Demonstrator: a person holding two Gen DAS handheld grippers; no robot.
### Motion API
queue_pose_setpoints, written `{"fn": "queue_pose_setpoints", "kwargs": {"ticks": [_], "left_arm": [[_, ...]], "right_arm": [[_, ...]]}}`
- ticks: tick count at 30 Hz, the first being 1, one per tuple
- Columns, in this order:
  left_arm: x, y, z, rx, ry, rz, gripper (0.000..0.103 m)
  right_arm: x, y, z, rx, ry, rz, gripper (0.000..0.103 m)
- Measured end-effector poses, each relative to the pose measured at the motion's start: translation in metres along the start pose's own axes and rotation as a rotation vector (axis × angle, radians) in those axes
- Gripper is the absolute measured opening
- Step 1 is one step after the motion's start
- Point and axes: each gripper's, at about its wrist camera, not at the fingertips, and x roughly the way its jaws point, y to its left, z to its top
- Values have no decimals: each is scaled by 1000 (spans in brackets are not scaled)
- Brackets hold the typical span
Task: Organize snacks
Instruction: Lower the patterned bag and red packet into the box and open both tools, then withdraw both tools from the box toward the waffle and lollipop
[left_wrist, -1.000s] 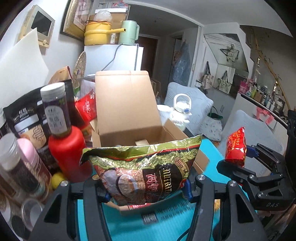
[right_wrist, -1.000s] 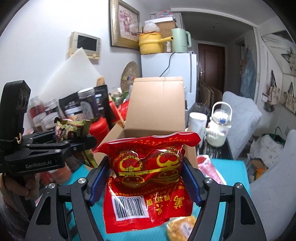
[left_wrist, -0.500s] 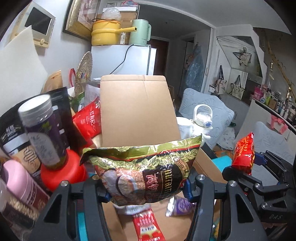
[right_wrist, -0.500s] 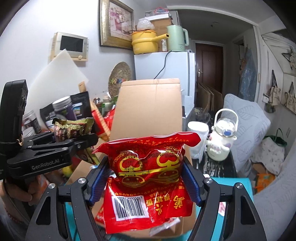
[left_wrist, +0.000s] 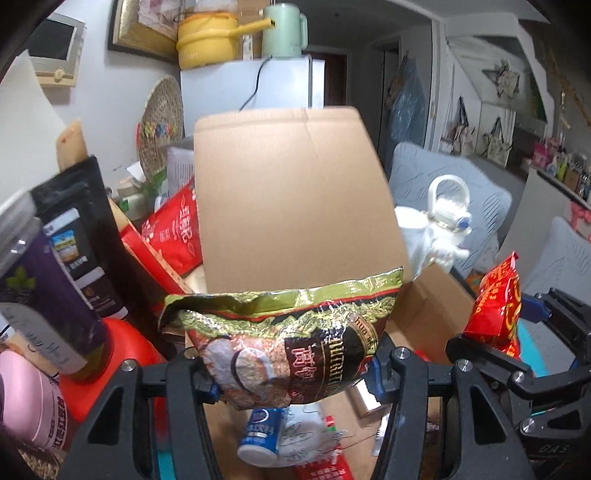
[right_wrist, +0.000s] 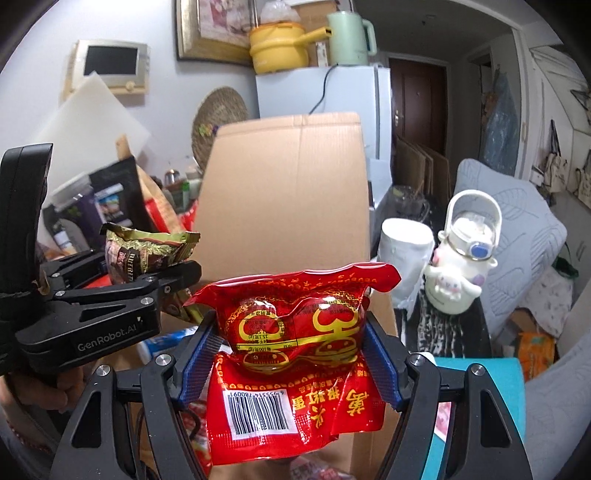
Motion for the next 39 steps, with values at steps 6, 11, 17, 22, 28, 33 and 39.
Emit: {"fn": "queue_pose_setpoints", "kwargs": {"ticks": [6, 11, 17, 22, 28, 33, 39], "left_arm": [[31, 2, 3, 14, 96, 11, 56], [50, 2, 0, 36, 165, 51, 56], [67, 0, -12, 65, 251, 60, 56], [74, -6, -15, 90, 292, 77, 58], [78, -8, -19, 93, 326, 106, 71], [69, -7, -16, 89, 309, 130, 75], [41, -10, -7, 80, 253, 118, 75]], "right_arm": [[23, -4, 3, -9, 73, -9, 74], [44, -5, 1, -19, 133, -32, 75], [66, -6, -9, -25, 201, -55, 75], [75, -10, -12, -5, 232, -59, 76], [74, -11, -11, -18, 236, -76, 80], [61, -7, -8, -38, 221, -98, 80], [38, -4, -2, -34, 185, -99, 80]]}}
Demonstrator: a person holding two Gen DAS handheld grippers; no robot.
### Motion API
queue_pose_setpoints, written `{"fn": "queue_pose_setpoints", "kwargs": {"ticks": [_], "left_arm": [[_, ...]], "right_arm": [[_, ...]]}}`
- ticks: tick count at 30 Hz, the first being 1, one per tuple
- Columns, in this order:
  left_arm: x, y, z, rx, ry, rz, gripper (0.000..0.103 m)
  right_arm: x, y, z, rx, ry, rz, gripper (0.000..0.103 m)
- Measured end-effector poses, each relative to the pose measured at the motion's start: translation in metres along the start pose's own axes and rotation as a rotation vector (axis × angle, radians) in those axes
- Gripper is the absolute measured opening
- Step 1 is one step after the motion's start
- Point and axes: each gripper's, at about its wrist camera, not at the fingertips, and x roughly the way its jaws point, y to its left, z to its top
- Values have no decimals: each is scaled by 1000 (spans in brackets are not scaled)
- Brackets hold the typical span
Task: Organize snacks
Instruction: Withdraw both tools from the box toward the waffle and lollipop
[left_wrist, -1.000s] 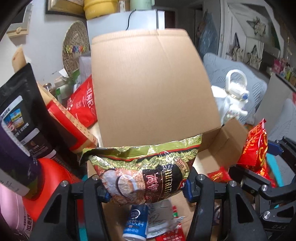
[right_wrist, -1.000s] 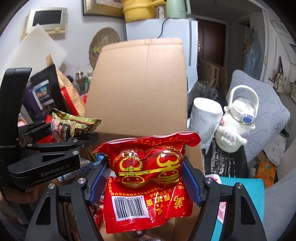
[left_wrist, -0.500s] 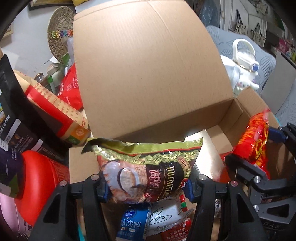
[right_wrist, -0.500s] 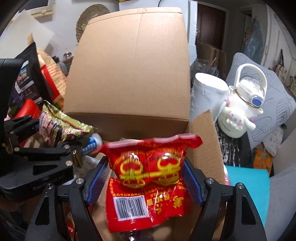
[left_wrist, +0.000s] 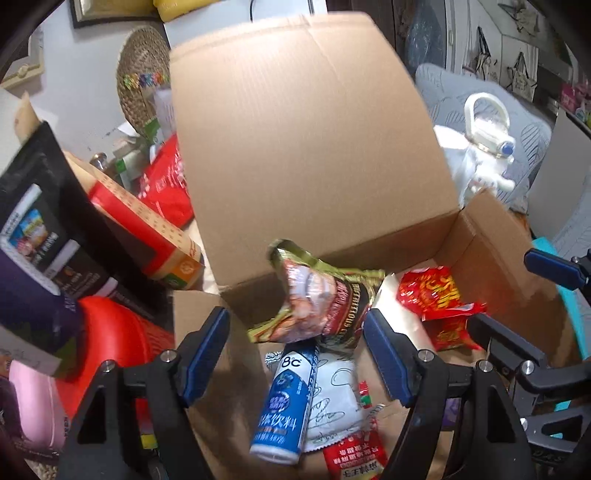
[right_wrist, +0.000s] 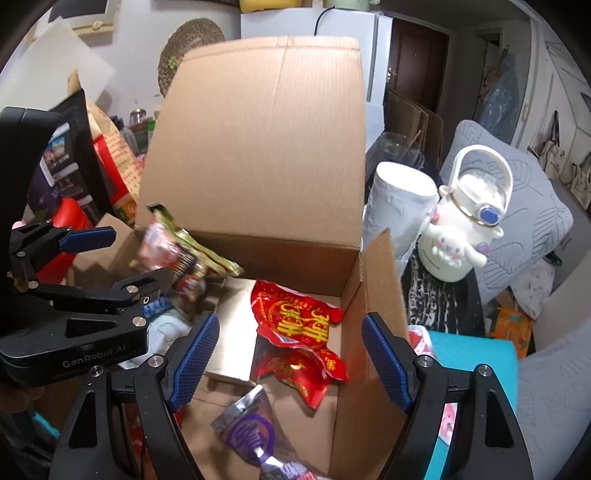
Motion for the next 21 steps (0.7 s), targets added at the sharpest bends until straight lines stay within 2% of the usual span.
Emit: {"fn": "queue_pose_setpoints", "kwargs": {"ticks": [12, 21], "left_arm": [[-84, 4, 9, -27, -149, -25, 75], [-162, 7, -4, -30, -279, -47, 75]], "right_arm": [[-82, 6, 11, 1, -146, -24, 80], [-152, 15, 6, -13, -267, -36, 80]]}}
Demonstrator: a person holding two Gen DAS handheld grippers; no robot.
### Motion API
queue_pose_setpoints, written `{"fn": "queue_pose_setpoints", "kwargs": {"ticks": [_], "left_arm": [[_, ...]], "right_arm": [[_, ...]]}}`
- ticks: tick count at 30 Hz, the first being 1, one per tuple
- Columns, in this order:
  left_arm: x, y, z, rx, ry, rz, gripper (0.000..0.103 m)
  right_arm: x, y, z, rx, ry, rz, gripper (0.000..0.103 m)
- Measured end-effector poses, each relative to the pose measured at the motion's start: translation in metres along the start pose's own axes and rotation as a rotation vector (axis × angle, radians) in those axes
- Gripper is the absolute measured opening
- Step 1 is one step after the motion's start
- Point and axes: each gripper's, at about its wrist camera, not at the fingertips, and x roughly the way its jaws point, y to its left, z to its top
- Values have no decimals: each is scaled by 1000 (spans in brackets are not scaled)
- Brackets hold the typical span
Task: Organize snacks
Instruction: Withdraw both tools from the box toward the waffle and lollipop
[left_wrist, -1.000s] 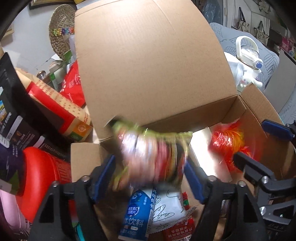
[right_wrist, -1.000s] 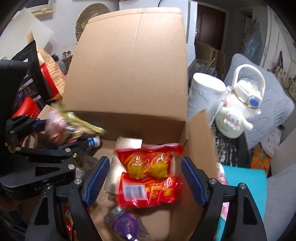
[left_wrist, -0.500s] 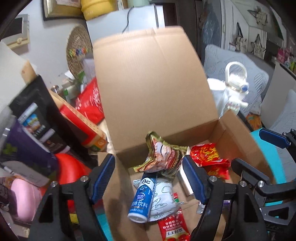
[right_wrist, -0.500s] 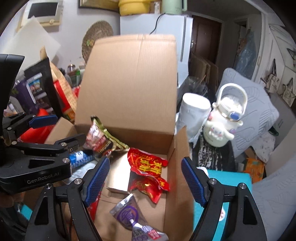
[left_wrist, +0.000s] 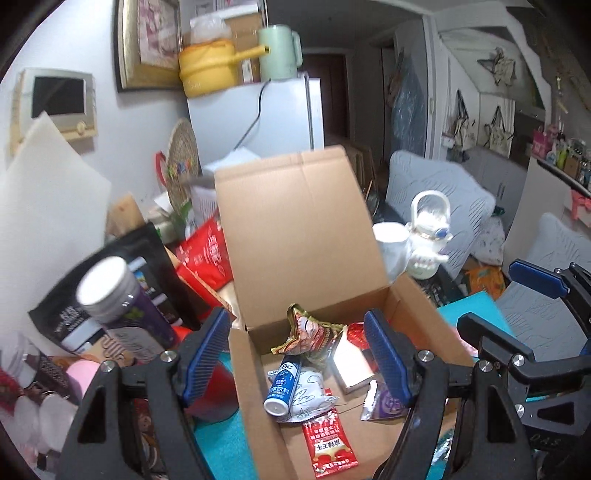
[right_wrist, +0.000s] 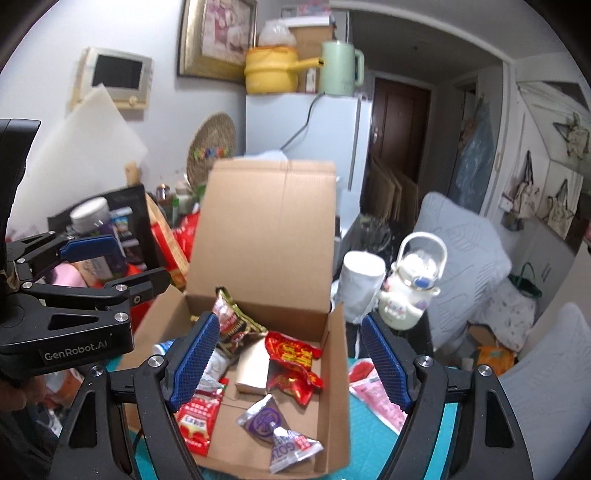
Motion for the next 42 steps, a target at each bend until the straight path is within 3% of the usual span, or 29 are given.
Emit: {"fn": "queue_pose_setpoints", "kwargs": {"ticks": [9, 16, 27, 42], "left_arm": [[-65, -4, -13, 11, -102, -29, 75], [-96, -9, -39, 24, -129, -57, 75], [-116, -25, -99, 69, -83, -131, 75], [-103, -47, -176, 72, 67, -224, 75]], "right_arm": [[-65, 9, -11, -13, -97, -6, 80], [-100, 15, -34, -5, -135, -10, 80], [-125, 26, -97, 27, -115, -59, 80], [-123, 12, -191, 136, 46, -47, 80]]}}
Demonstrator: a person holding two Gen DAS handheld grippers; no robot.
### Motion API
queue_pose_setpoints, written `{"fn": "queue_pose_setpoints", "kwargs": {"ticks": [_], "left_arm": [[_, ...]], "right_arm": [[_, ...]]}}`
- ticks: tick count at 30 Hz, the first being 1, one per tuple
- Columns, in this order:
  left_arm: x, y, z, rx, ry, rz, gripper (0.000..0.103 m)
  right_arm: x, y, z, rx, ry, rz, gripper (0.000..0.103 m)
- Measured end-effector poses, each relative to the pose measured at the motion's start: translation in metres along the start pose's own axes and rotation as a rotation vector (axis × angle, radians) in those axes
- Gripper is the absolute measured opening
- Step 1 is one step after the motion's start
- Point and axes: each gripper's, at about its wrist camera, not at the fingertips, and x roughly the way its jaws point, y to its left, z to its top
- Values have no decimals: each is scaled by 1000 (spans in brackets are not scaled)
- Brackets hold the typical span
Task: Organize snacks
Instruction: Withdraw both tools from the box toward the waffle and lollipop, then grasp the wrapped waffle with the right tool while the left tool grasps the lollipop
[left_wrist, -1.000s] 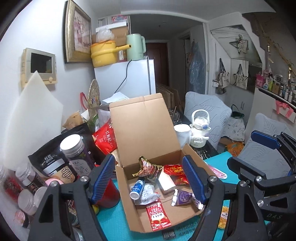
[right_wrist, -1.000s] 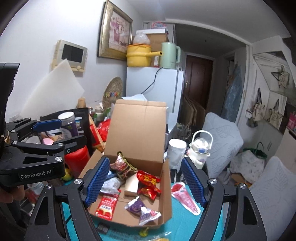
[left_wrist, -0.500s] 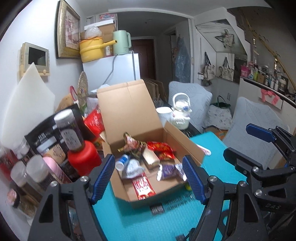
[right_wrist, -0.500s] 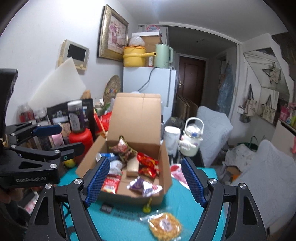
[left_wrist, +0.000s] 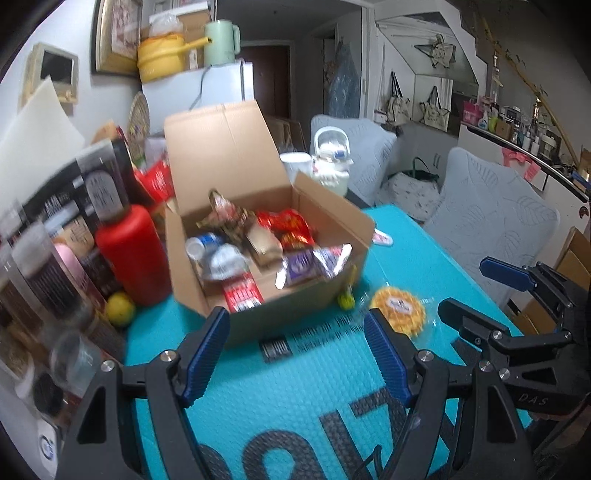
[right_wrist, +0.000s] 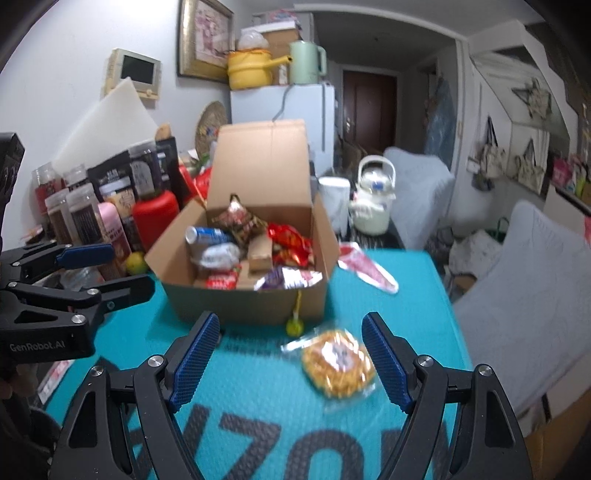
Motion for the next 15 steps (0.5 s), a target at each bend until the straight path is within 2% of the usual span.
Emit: {"fn": "queue_pose_setpoints", "kwargs": {"ticks": [9, 15], "left_arm": [[27, -11, -27, -37, 92, -61, 75], [45, -16, -35, -67, 125, -81, 75]], "right_arm": [[12, -18, -34, 37, 84, 1, 80], [34, -28, -49, 44, 151, 28, 81]]}}
